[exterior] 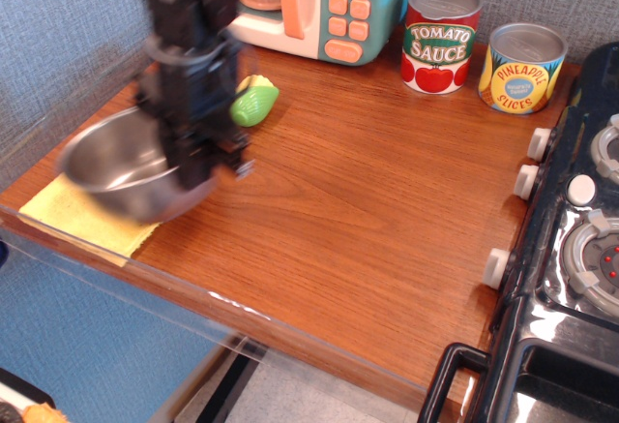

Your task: Put the pot in front of the microwave keys.

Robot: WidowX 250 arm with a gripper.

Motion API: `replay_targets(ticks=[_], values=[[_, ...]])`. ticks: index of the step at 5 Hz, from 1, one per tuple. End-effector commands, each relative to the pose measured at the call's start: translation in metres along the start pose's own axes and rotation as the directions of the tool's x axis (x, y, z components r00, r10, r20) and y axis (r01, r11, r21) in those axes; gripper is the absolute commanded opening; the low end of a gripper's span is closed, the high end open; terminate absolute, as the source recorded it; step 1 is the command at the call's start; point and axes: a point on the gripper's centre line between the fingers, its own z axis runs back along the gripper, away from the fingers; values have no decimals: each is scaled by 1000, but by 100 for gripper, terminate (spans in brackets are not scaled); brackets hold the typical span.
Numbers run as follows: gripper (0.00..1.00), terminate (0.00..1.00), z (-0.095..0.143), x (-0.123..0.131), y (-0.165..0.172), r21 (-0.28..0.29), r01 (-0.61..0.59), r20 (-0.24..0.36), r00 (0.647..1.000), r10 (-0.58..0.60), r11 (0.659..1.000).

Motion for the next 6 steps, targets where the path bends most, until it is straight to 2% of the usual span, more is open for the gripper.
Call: replay_targets(ticks=[1, 2, 3, 4, 5, 6], values=[[0, 0, 53, 94, -68, 37, 254, 150, 955, -256, 967], [0, 0, 43, 134, -92, 6, 318, 155, 936, -315, 948], [0, 0, 24, 154, -93, 19, 307, 115, 945, -307, 951], [0, 0, -3, 156, -83, 47, 272, 44, 961, -274, 961], [0, 0, -12, 148, -73, 86, 276, 15, 960, -278, 957], [100, 0, -3, 144, -71, 74, 264, 40, 963, -267, 962]])
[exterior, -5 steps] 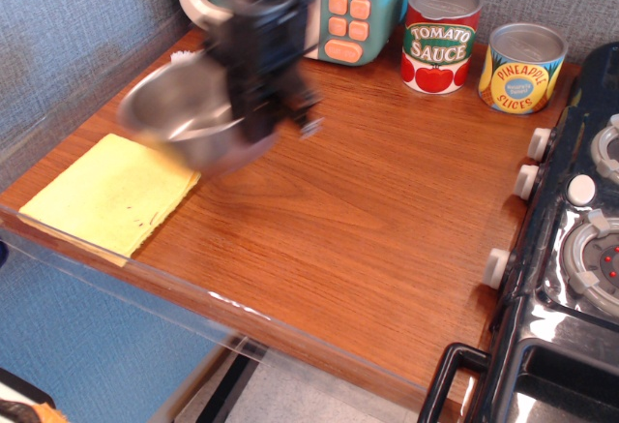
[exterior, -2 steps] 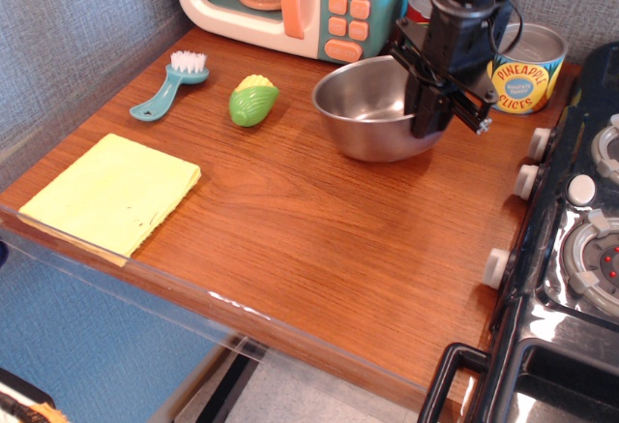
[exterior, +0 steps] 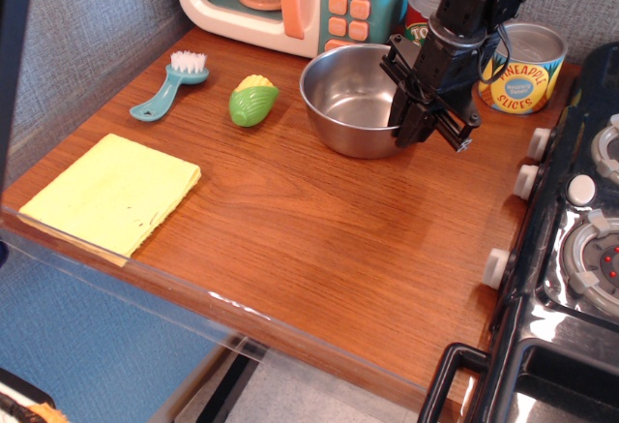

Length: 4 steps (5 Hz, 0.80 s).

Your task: Put the pot in front of the microwave keys.

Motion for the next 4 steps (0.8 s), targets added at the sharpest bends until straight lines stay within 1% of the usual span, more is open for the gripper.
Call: replay_targets(ticks=[1, 2, 3, 4], values=[[100, 0, 47, -7, 13, -27, -60, 123, 990, 63, 998], [100, 0, 79, -15, 31, -139, -170, 206, 959, 196, 976], [100, 0, 98, -50, 56, -236, -293, 247, 904, 348, 927], [100, 0, 80, -91, 69, -241, -387, 163, 888, 430, 890]])
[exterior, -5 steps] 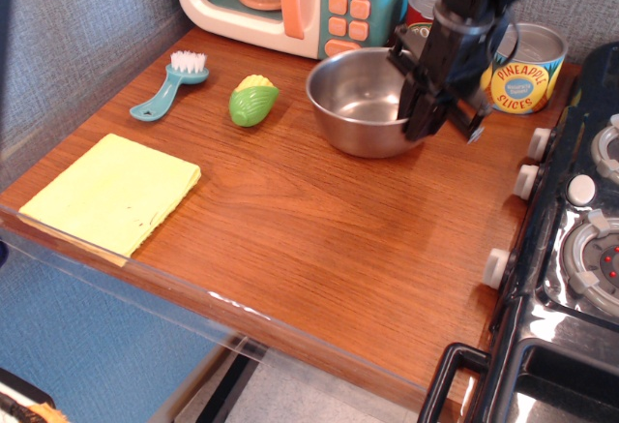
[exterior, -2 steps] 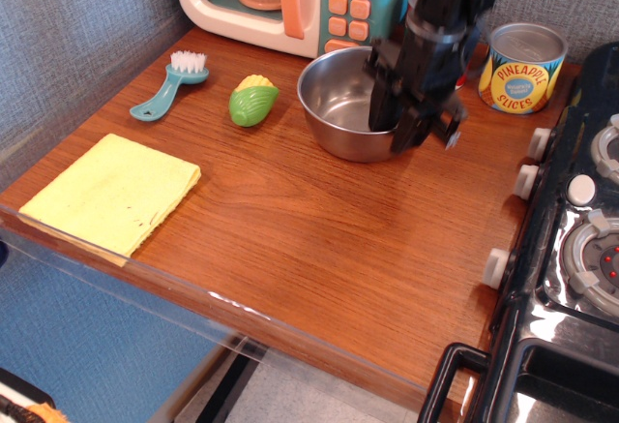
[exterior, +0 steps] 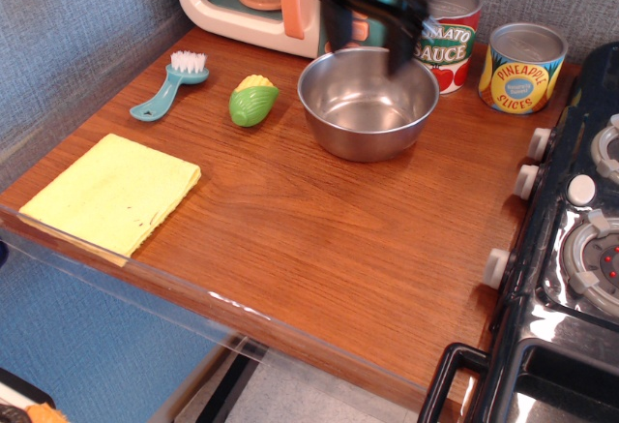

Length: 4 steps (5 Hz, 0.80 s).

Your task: Put the pot in front of the microwave keys.

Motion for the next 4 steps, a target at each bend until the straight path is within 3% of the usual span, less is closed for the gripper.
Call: replay_targets(ticks=[1, 3, 4], values=[[100, 0, -1, -62, 42, 50, -50, -64, 997, 53, 997], [100, 0, -11, -91, 59, 90, 30, -81, 996, -23, 995], [100, 0, -8, -97, 58, 143, 1, -48, 999, 6, 990]])
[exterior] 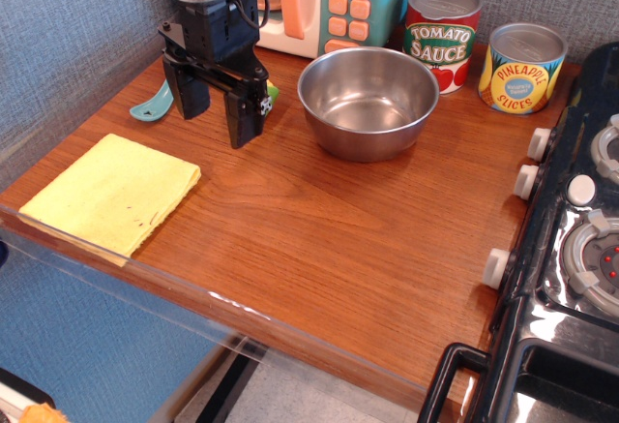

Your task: Put the pot in front of the microwave keys.

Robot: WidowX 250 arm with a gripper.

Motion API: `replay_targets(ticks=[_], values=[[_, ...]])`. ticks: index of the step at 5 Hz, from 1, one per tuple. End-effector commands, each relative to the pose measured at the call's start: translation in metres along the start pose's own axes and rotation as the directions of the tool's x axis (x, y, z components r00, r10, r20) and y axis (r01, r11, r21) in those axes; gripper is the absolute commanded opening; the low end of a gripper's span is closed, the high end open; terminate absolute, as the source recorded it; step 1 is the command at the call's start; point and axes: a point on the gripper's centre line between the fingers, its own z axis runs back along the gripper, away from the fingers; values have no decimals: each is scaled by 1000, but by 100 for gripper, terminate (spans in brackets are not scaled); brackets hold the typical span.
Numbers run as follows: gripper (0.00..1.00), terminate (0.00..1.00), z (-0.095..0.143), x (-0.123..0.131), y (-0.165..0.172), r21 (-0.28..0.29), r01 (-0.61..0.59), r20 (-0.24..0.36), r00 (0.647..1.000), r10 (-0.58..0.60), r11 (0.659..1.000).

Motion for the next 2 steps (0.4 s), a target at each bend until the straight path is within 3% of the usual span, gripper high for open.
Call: replay_targets(ticks=[1, 2], values=[[100, 0, 24, -9, 3, 79, -36, 82, 996, 30, 996], [100, 100, 24, -9, 3, 79, -36, 82, 996, 30, 996]])
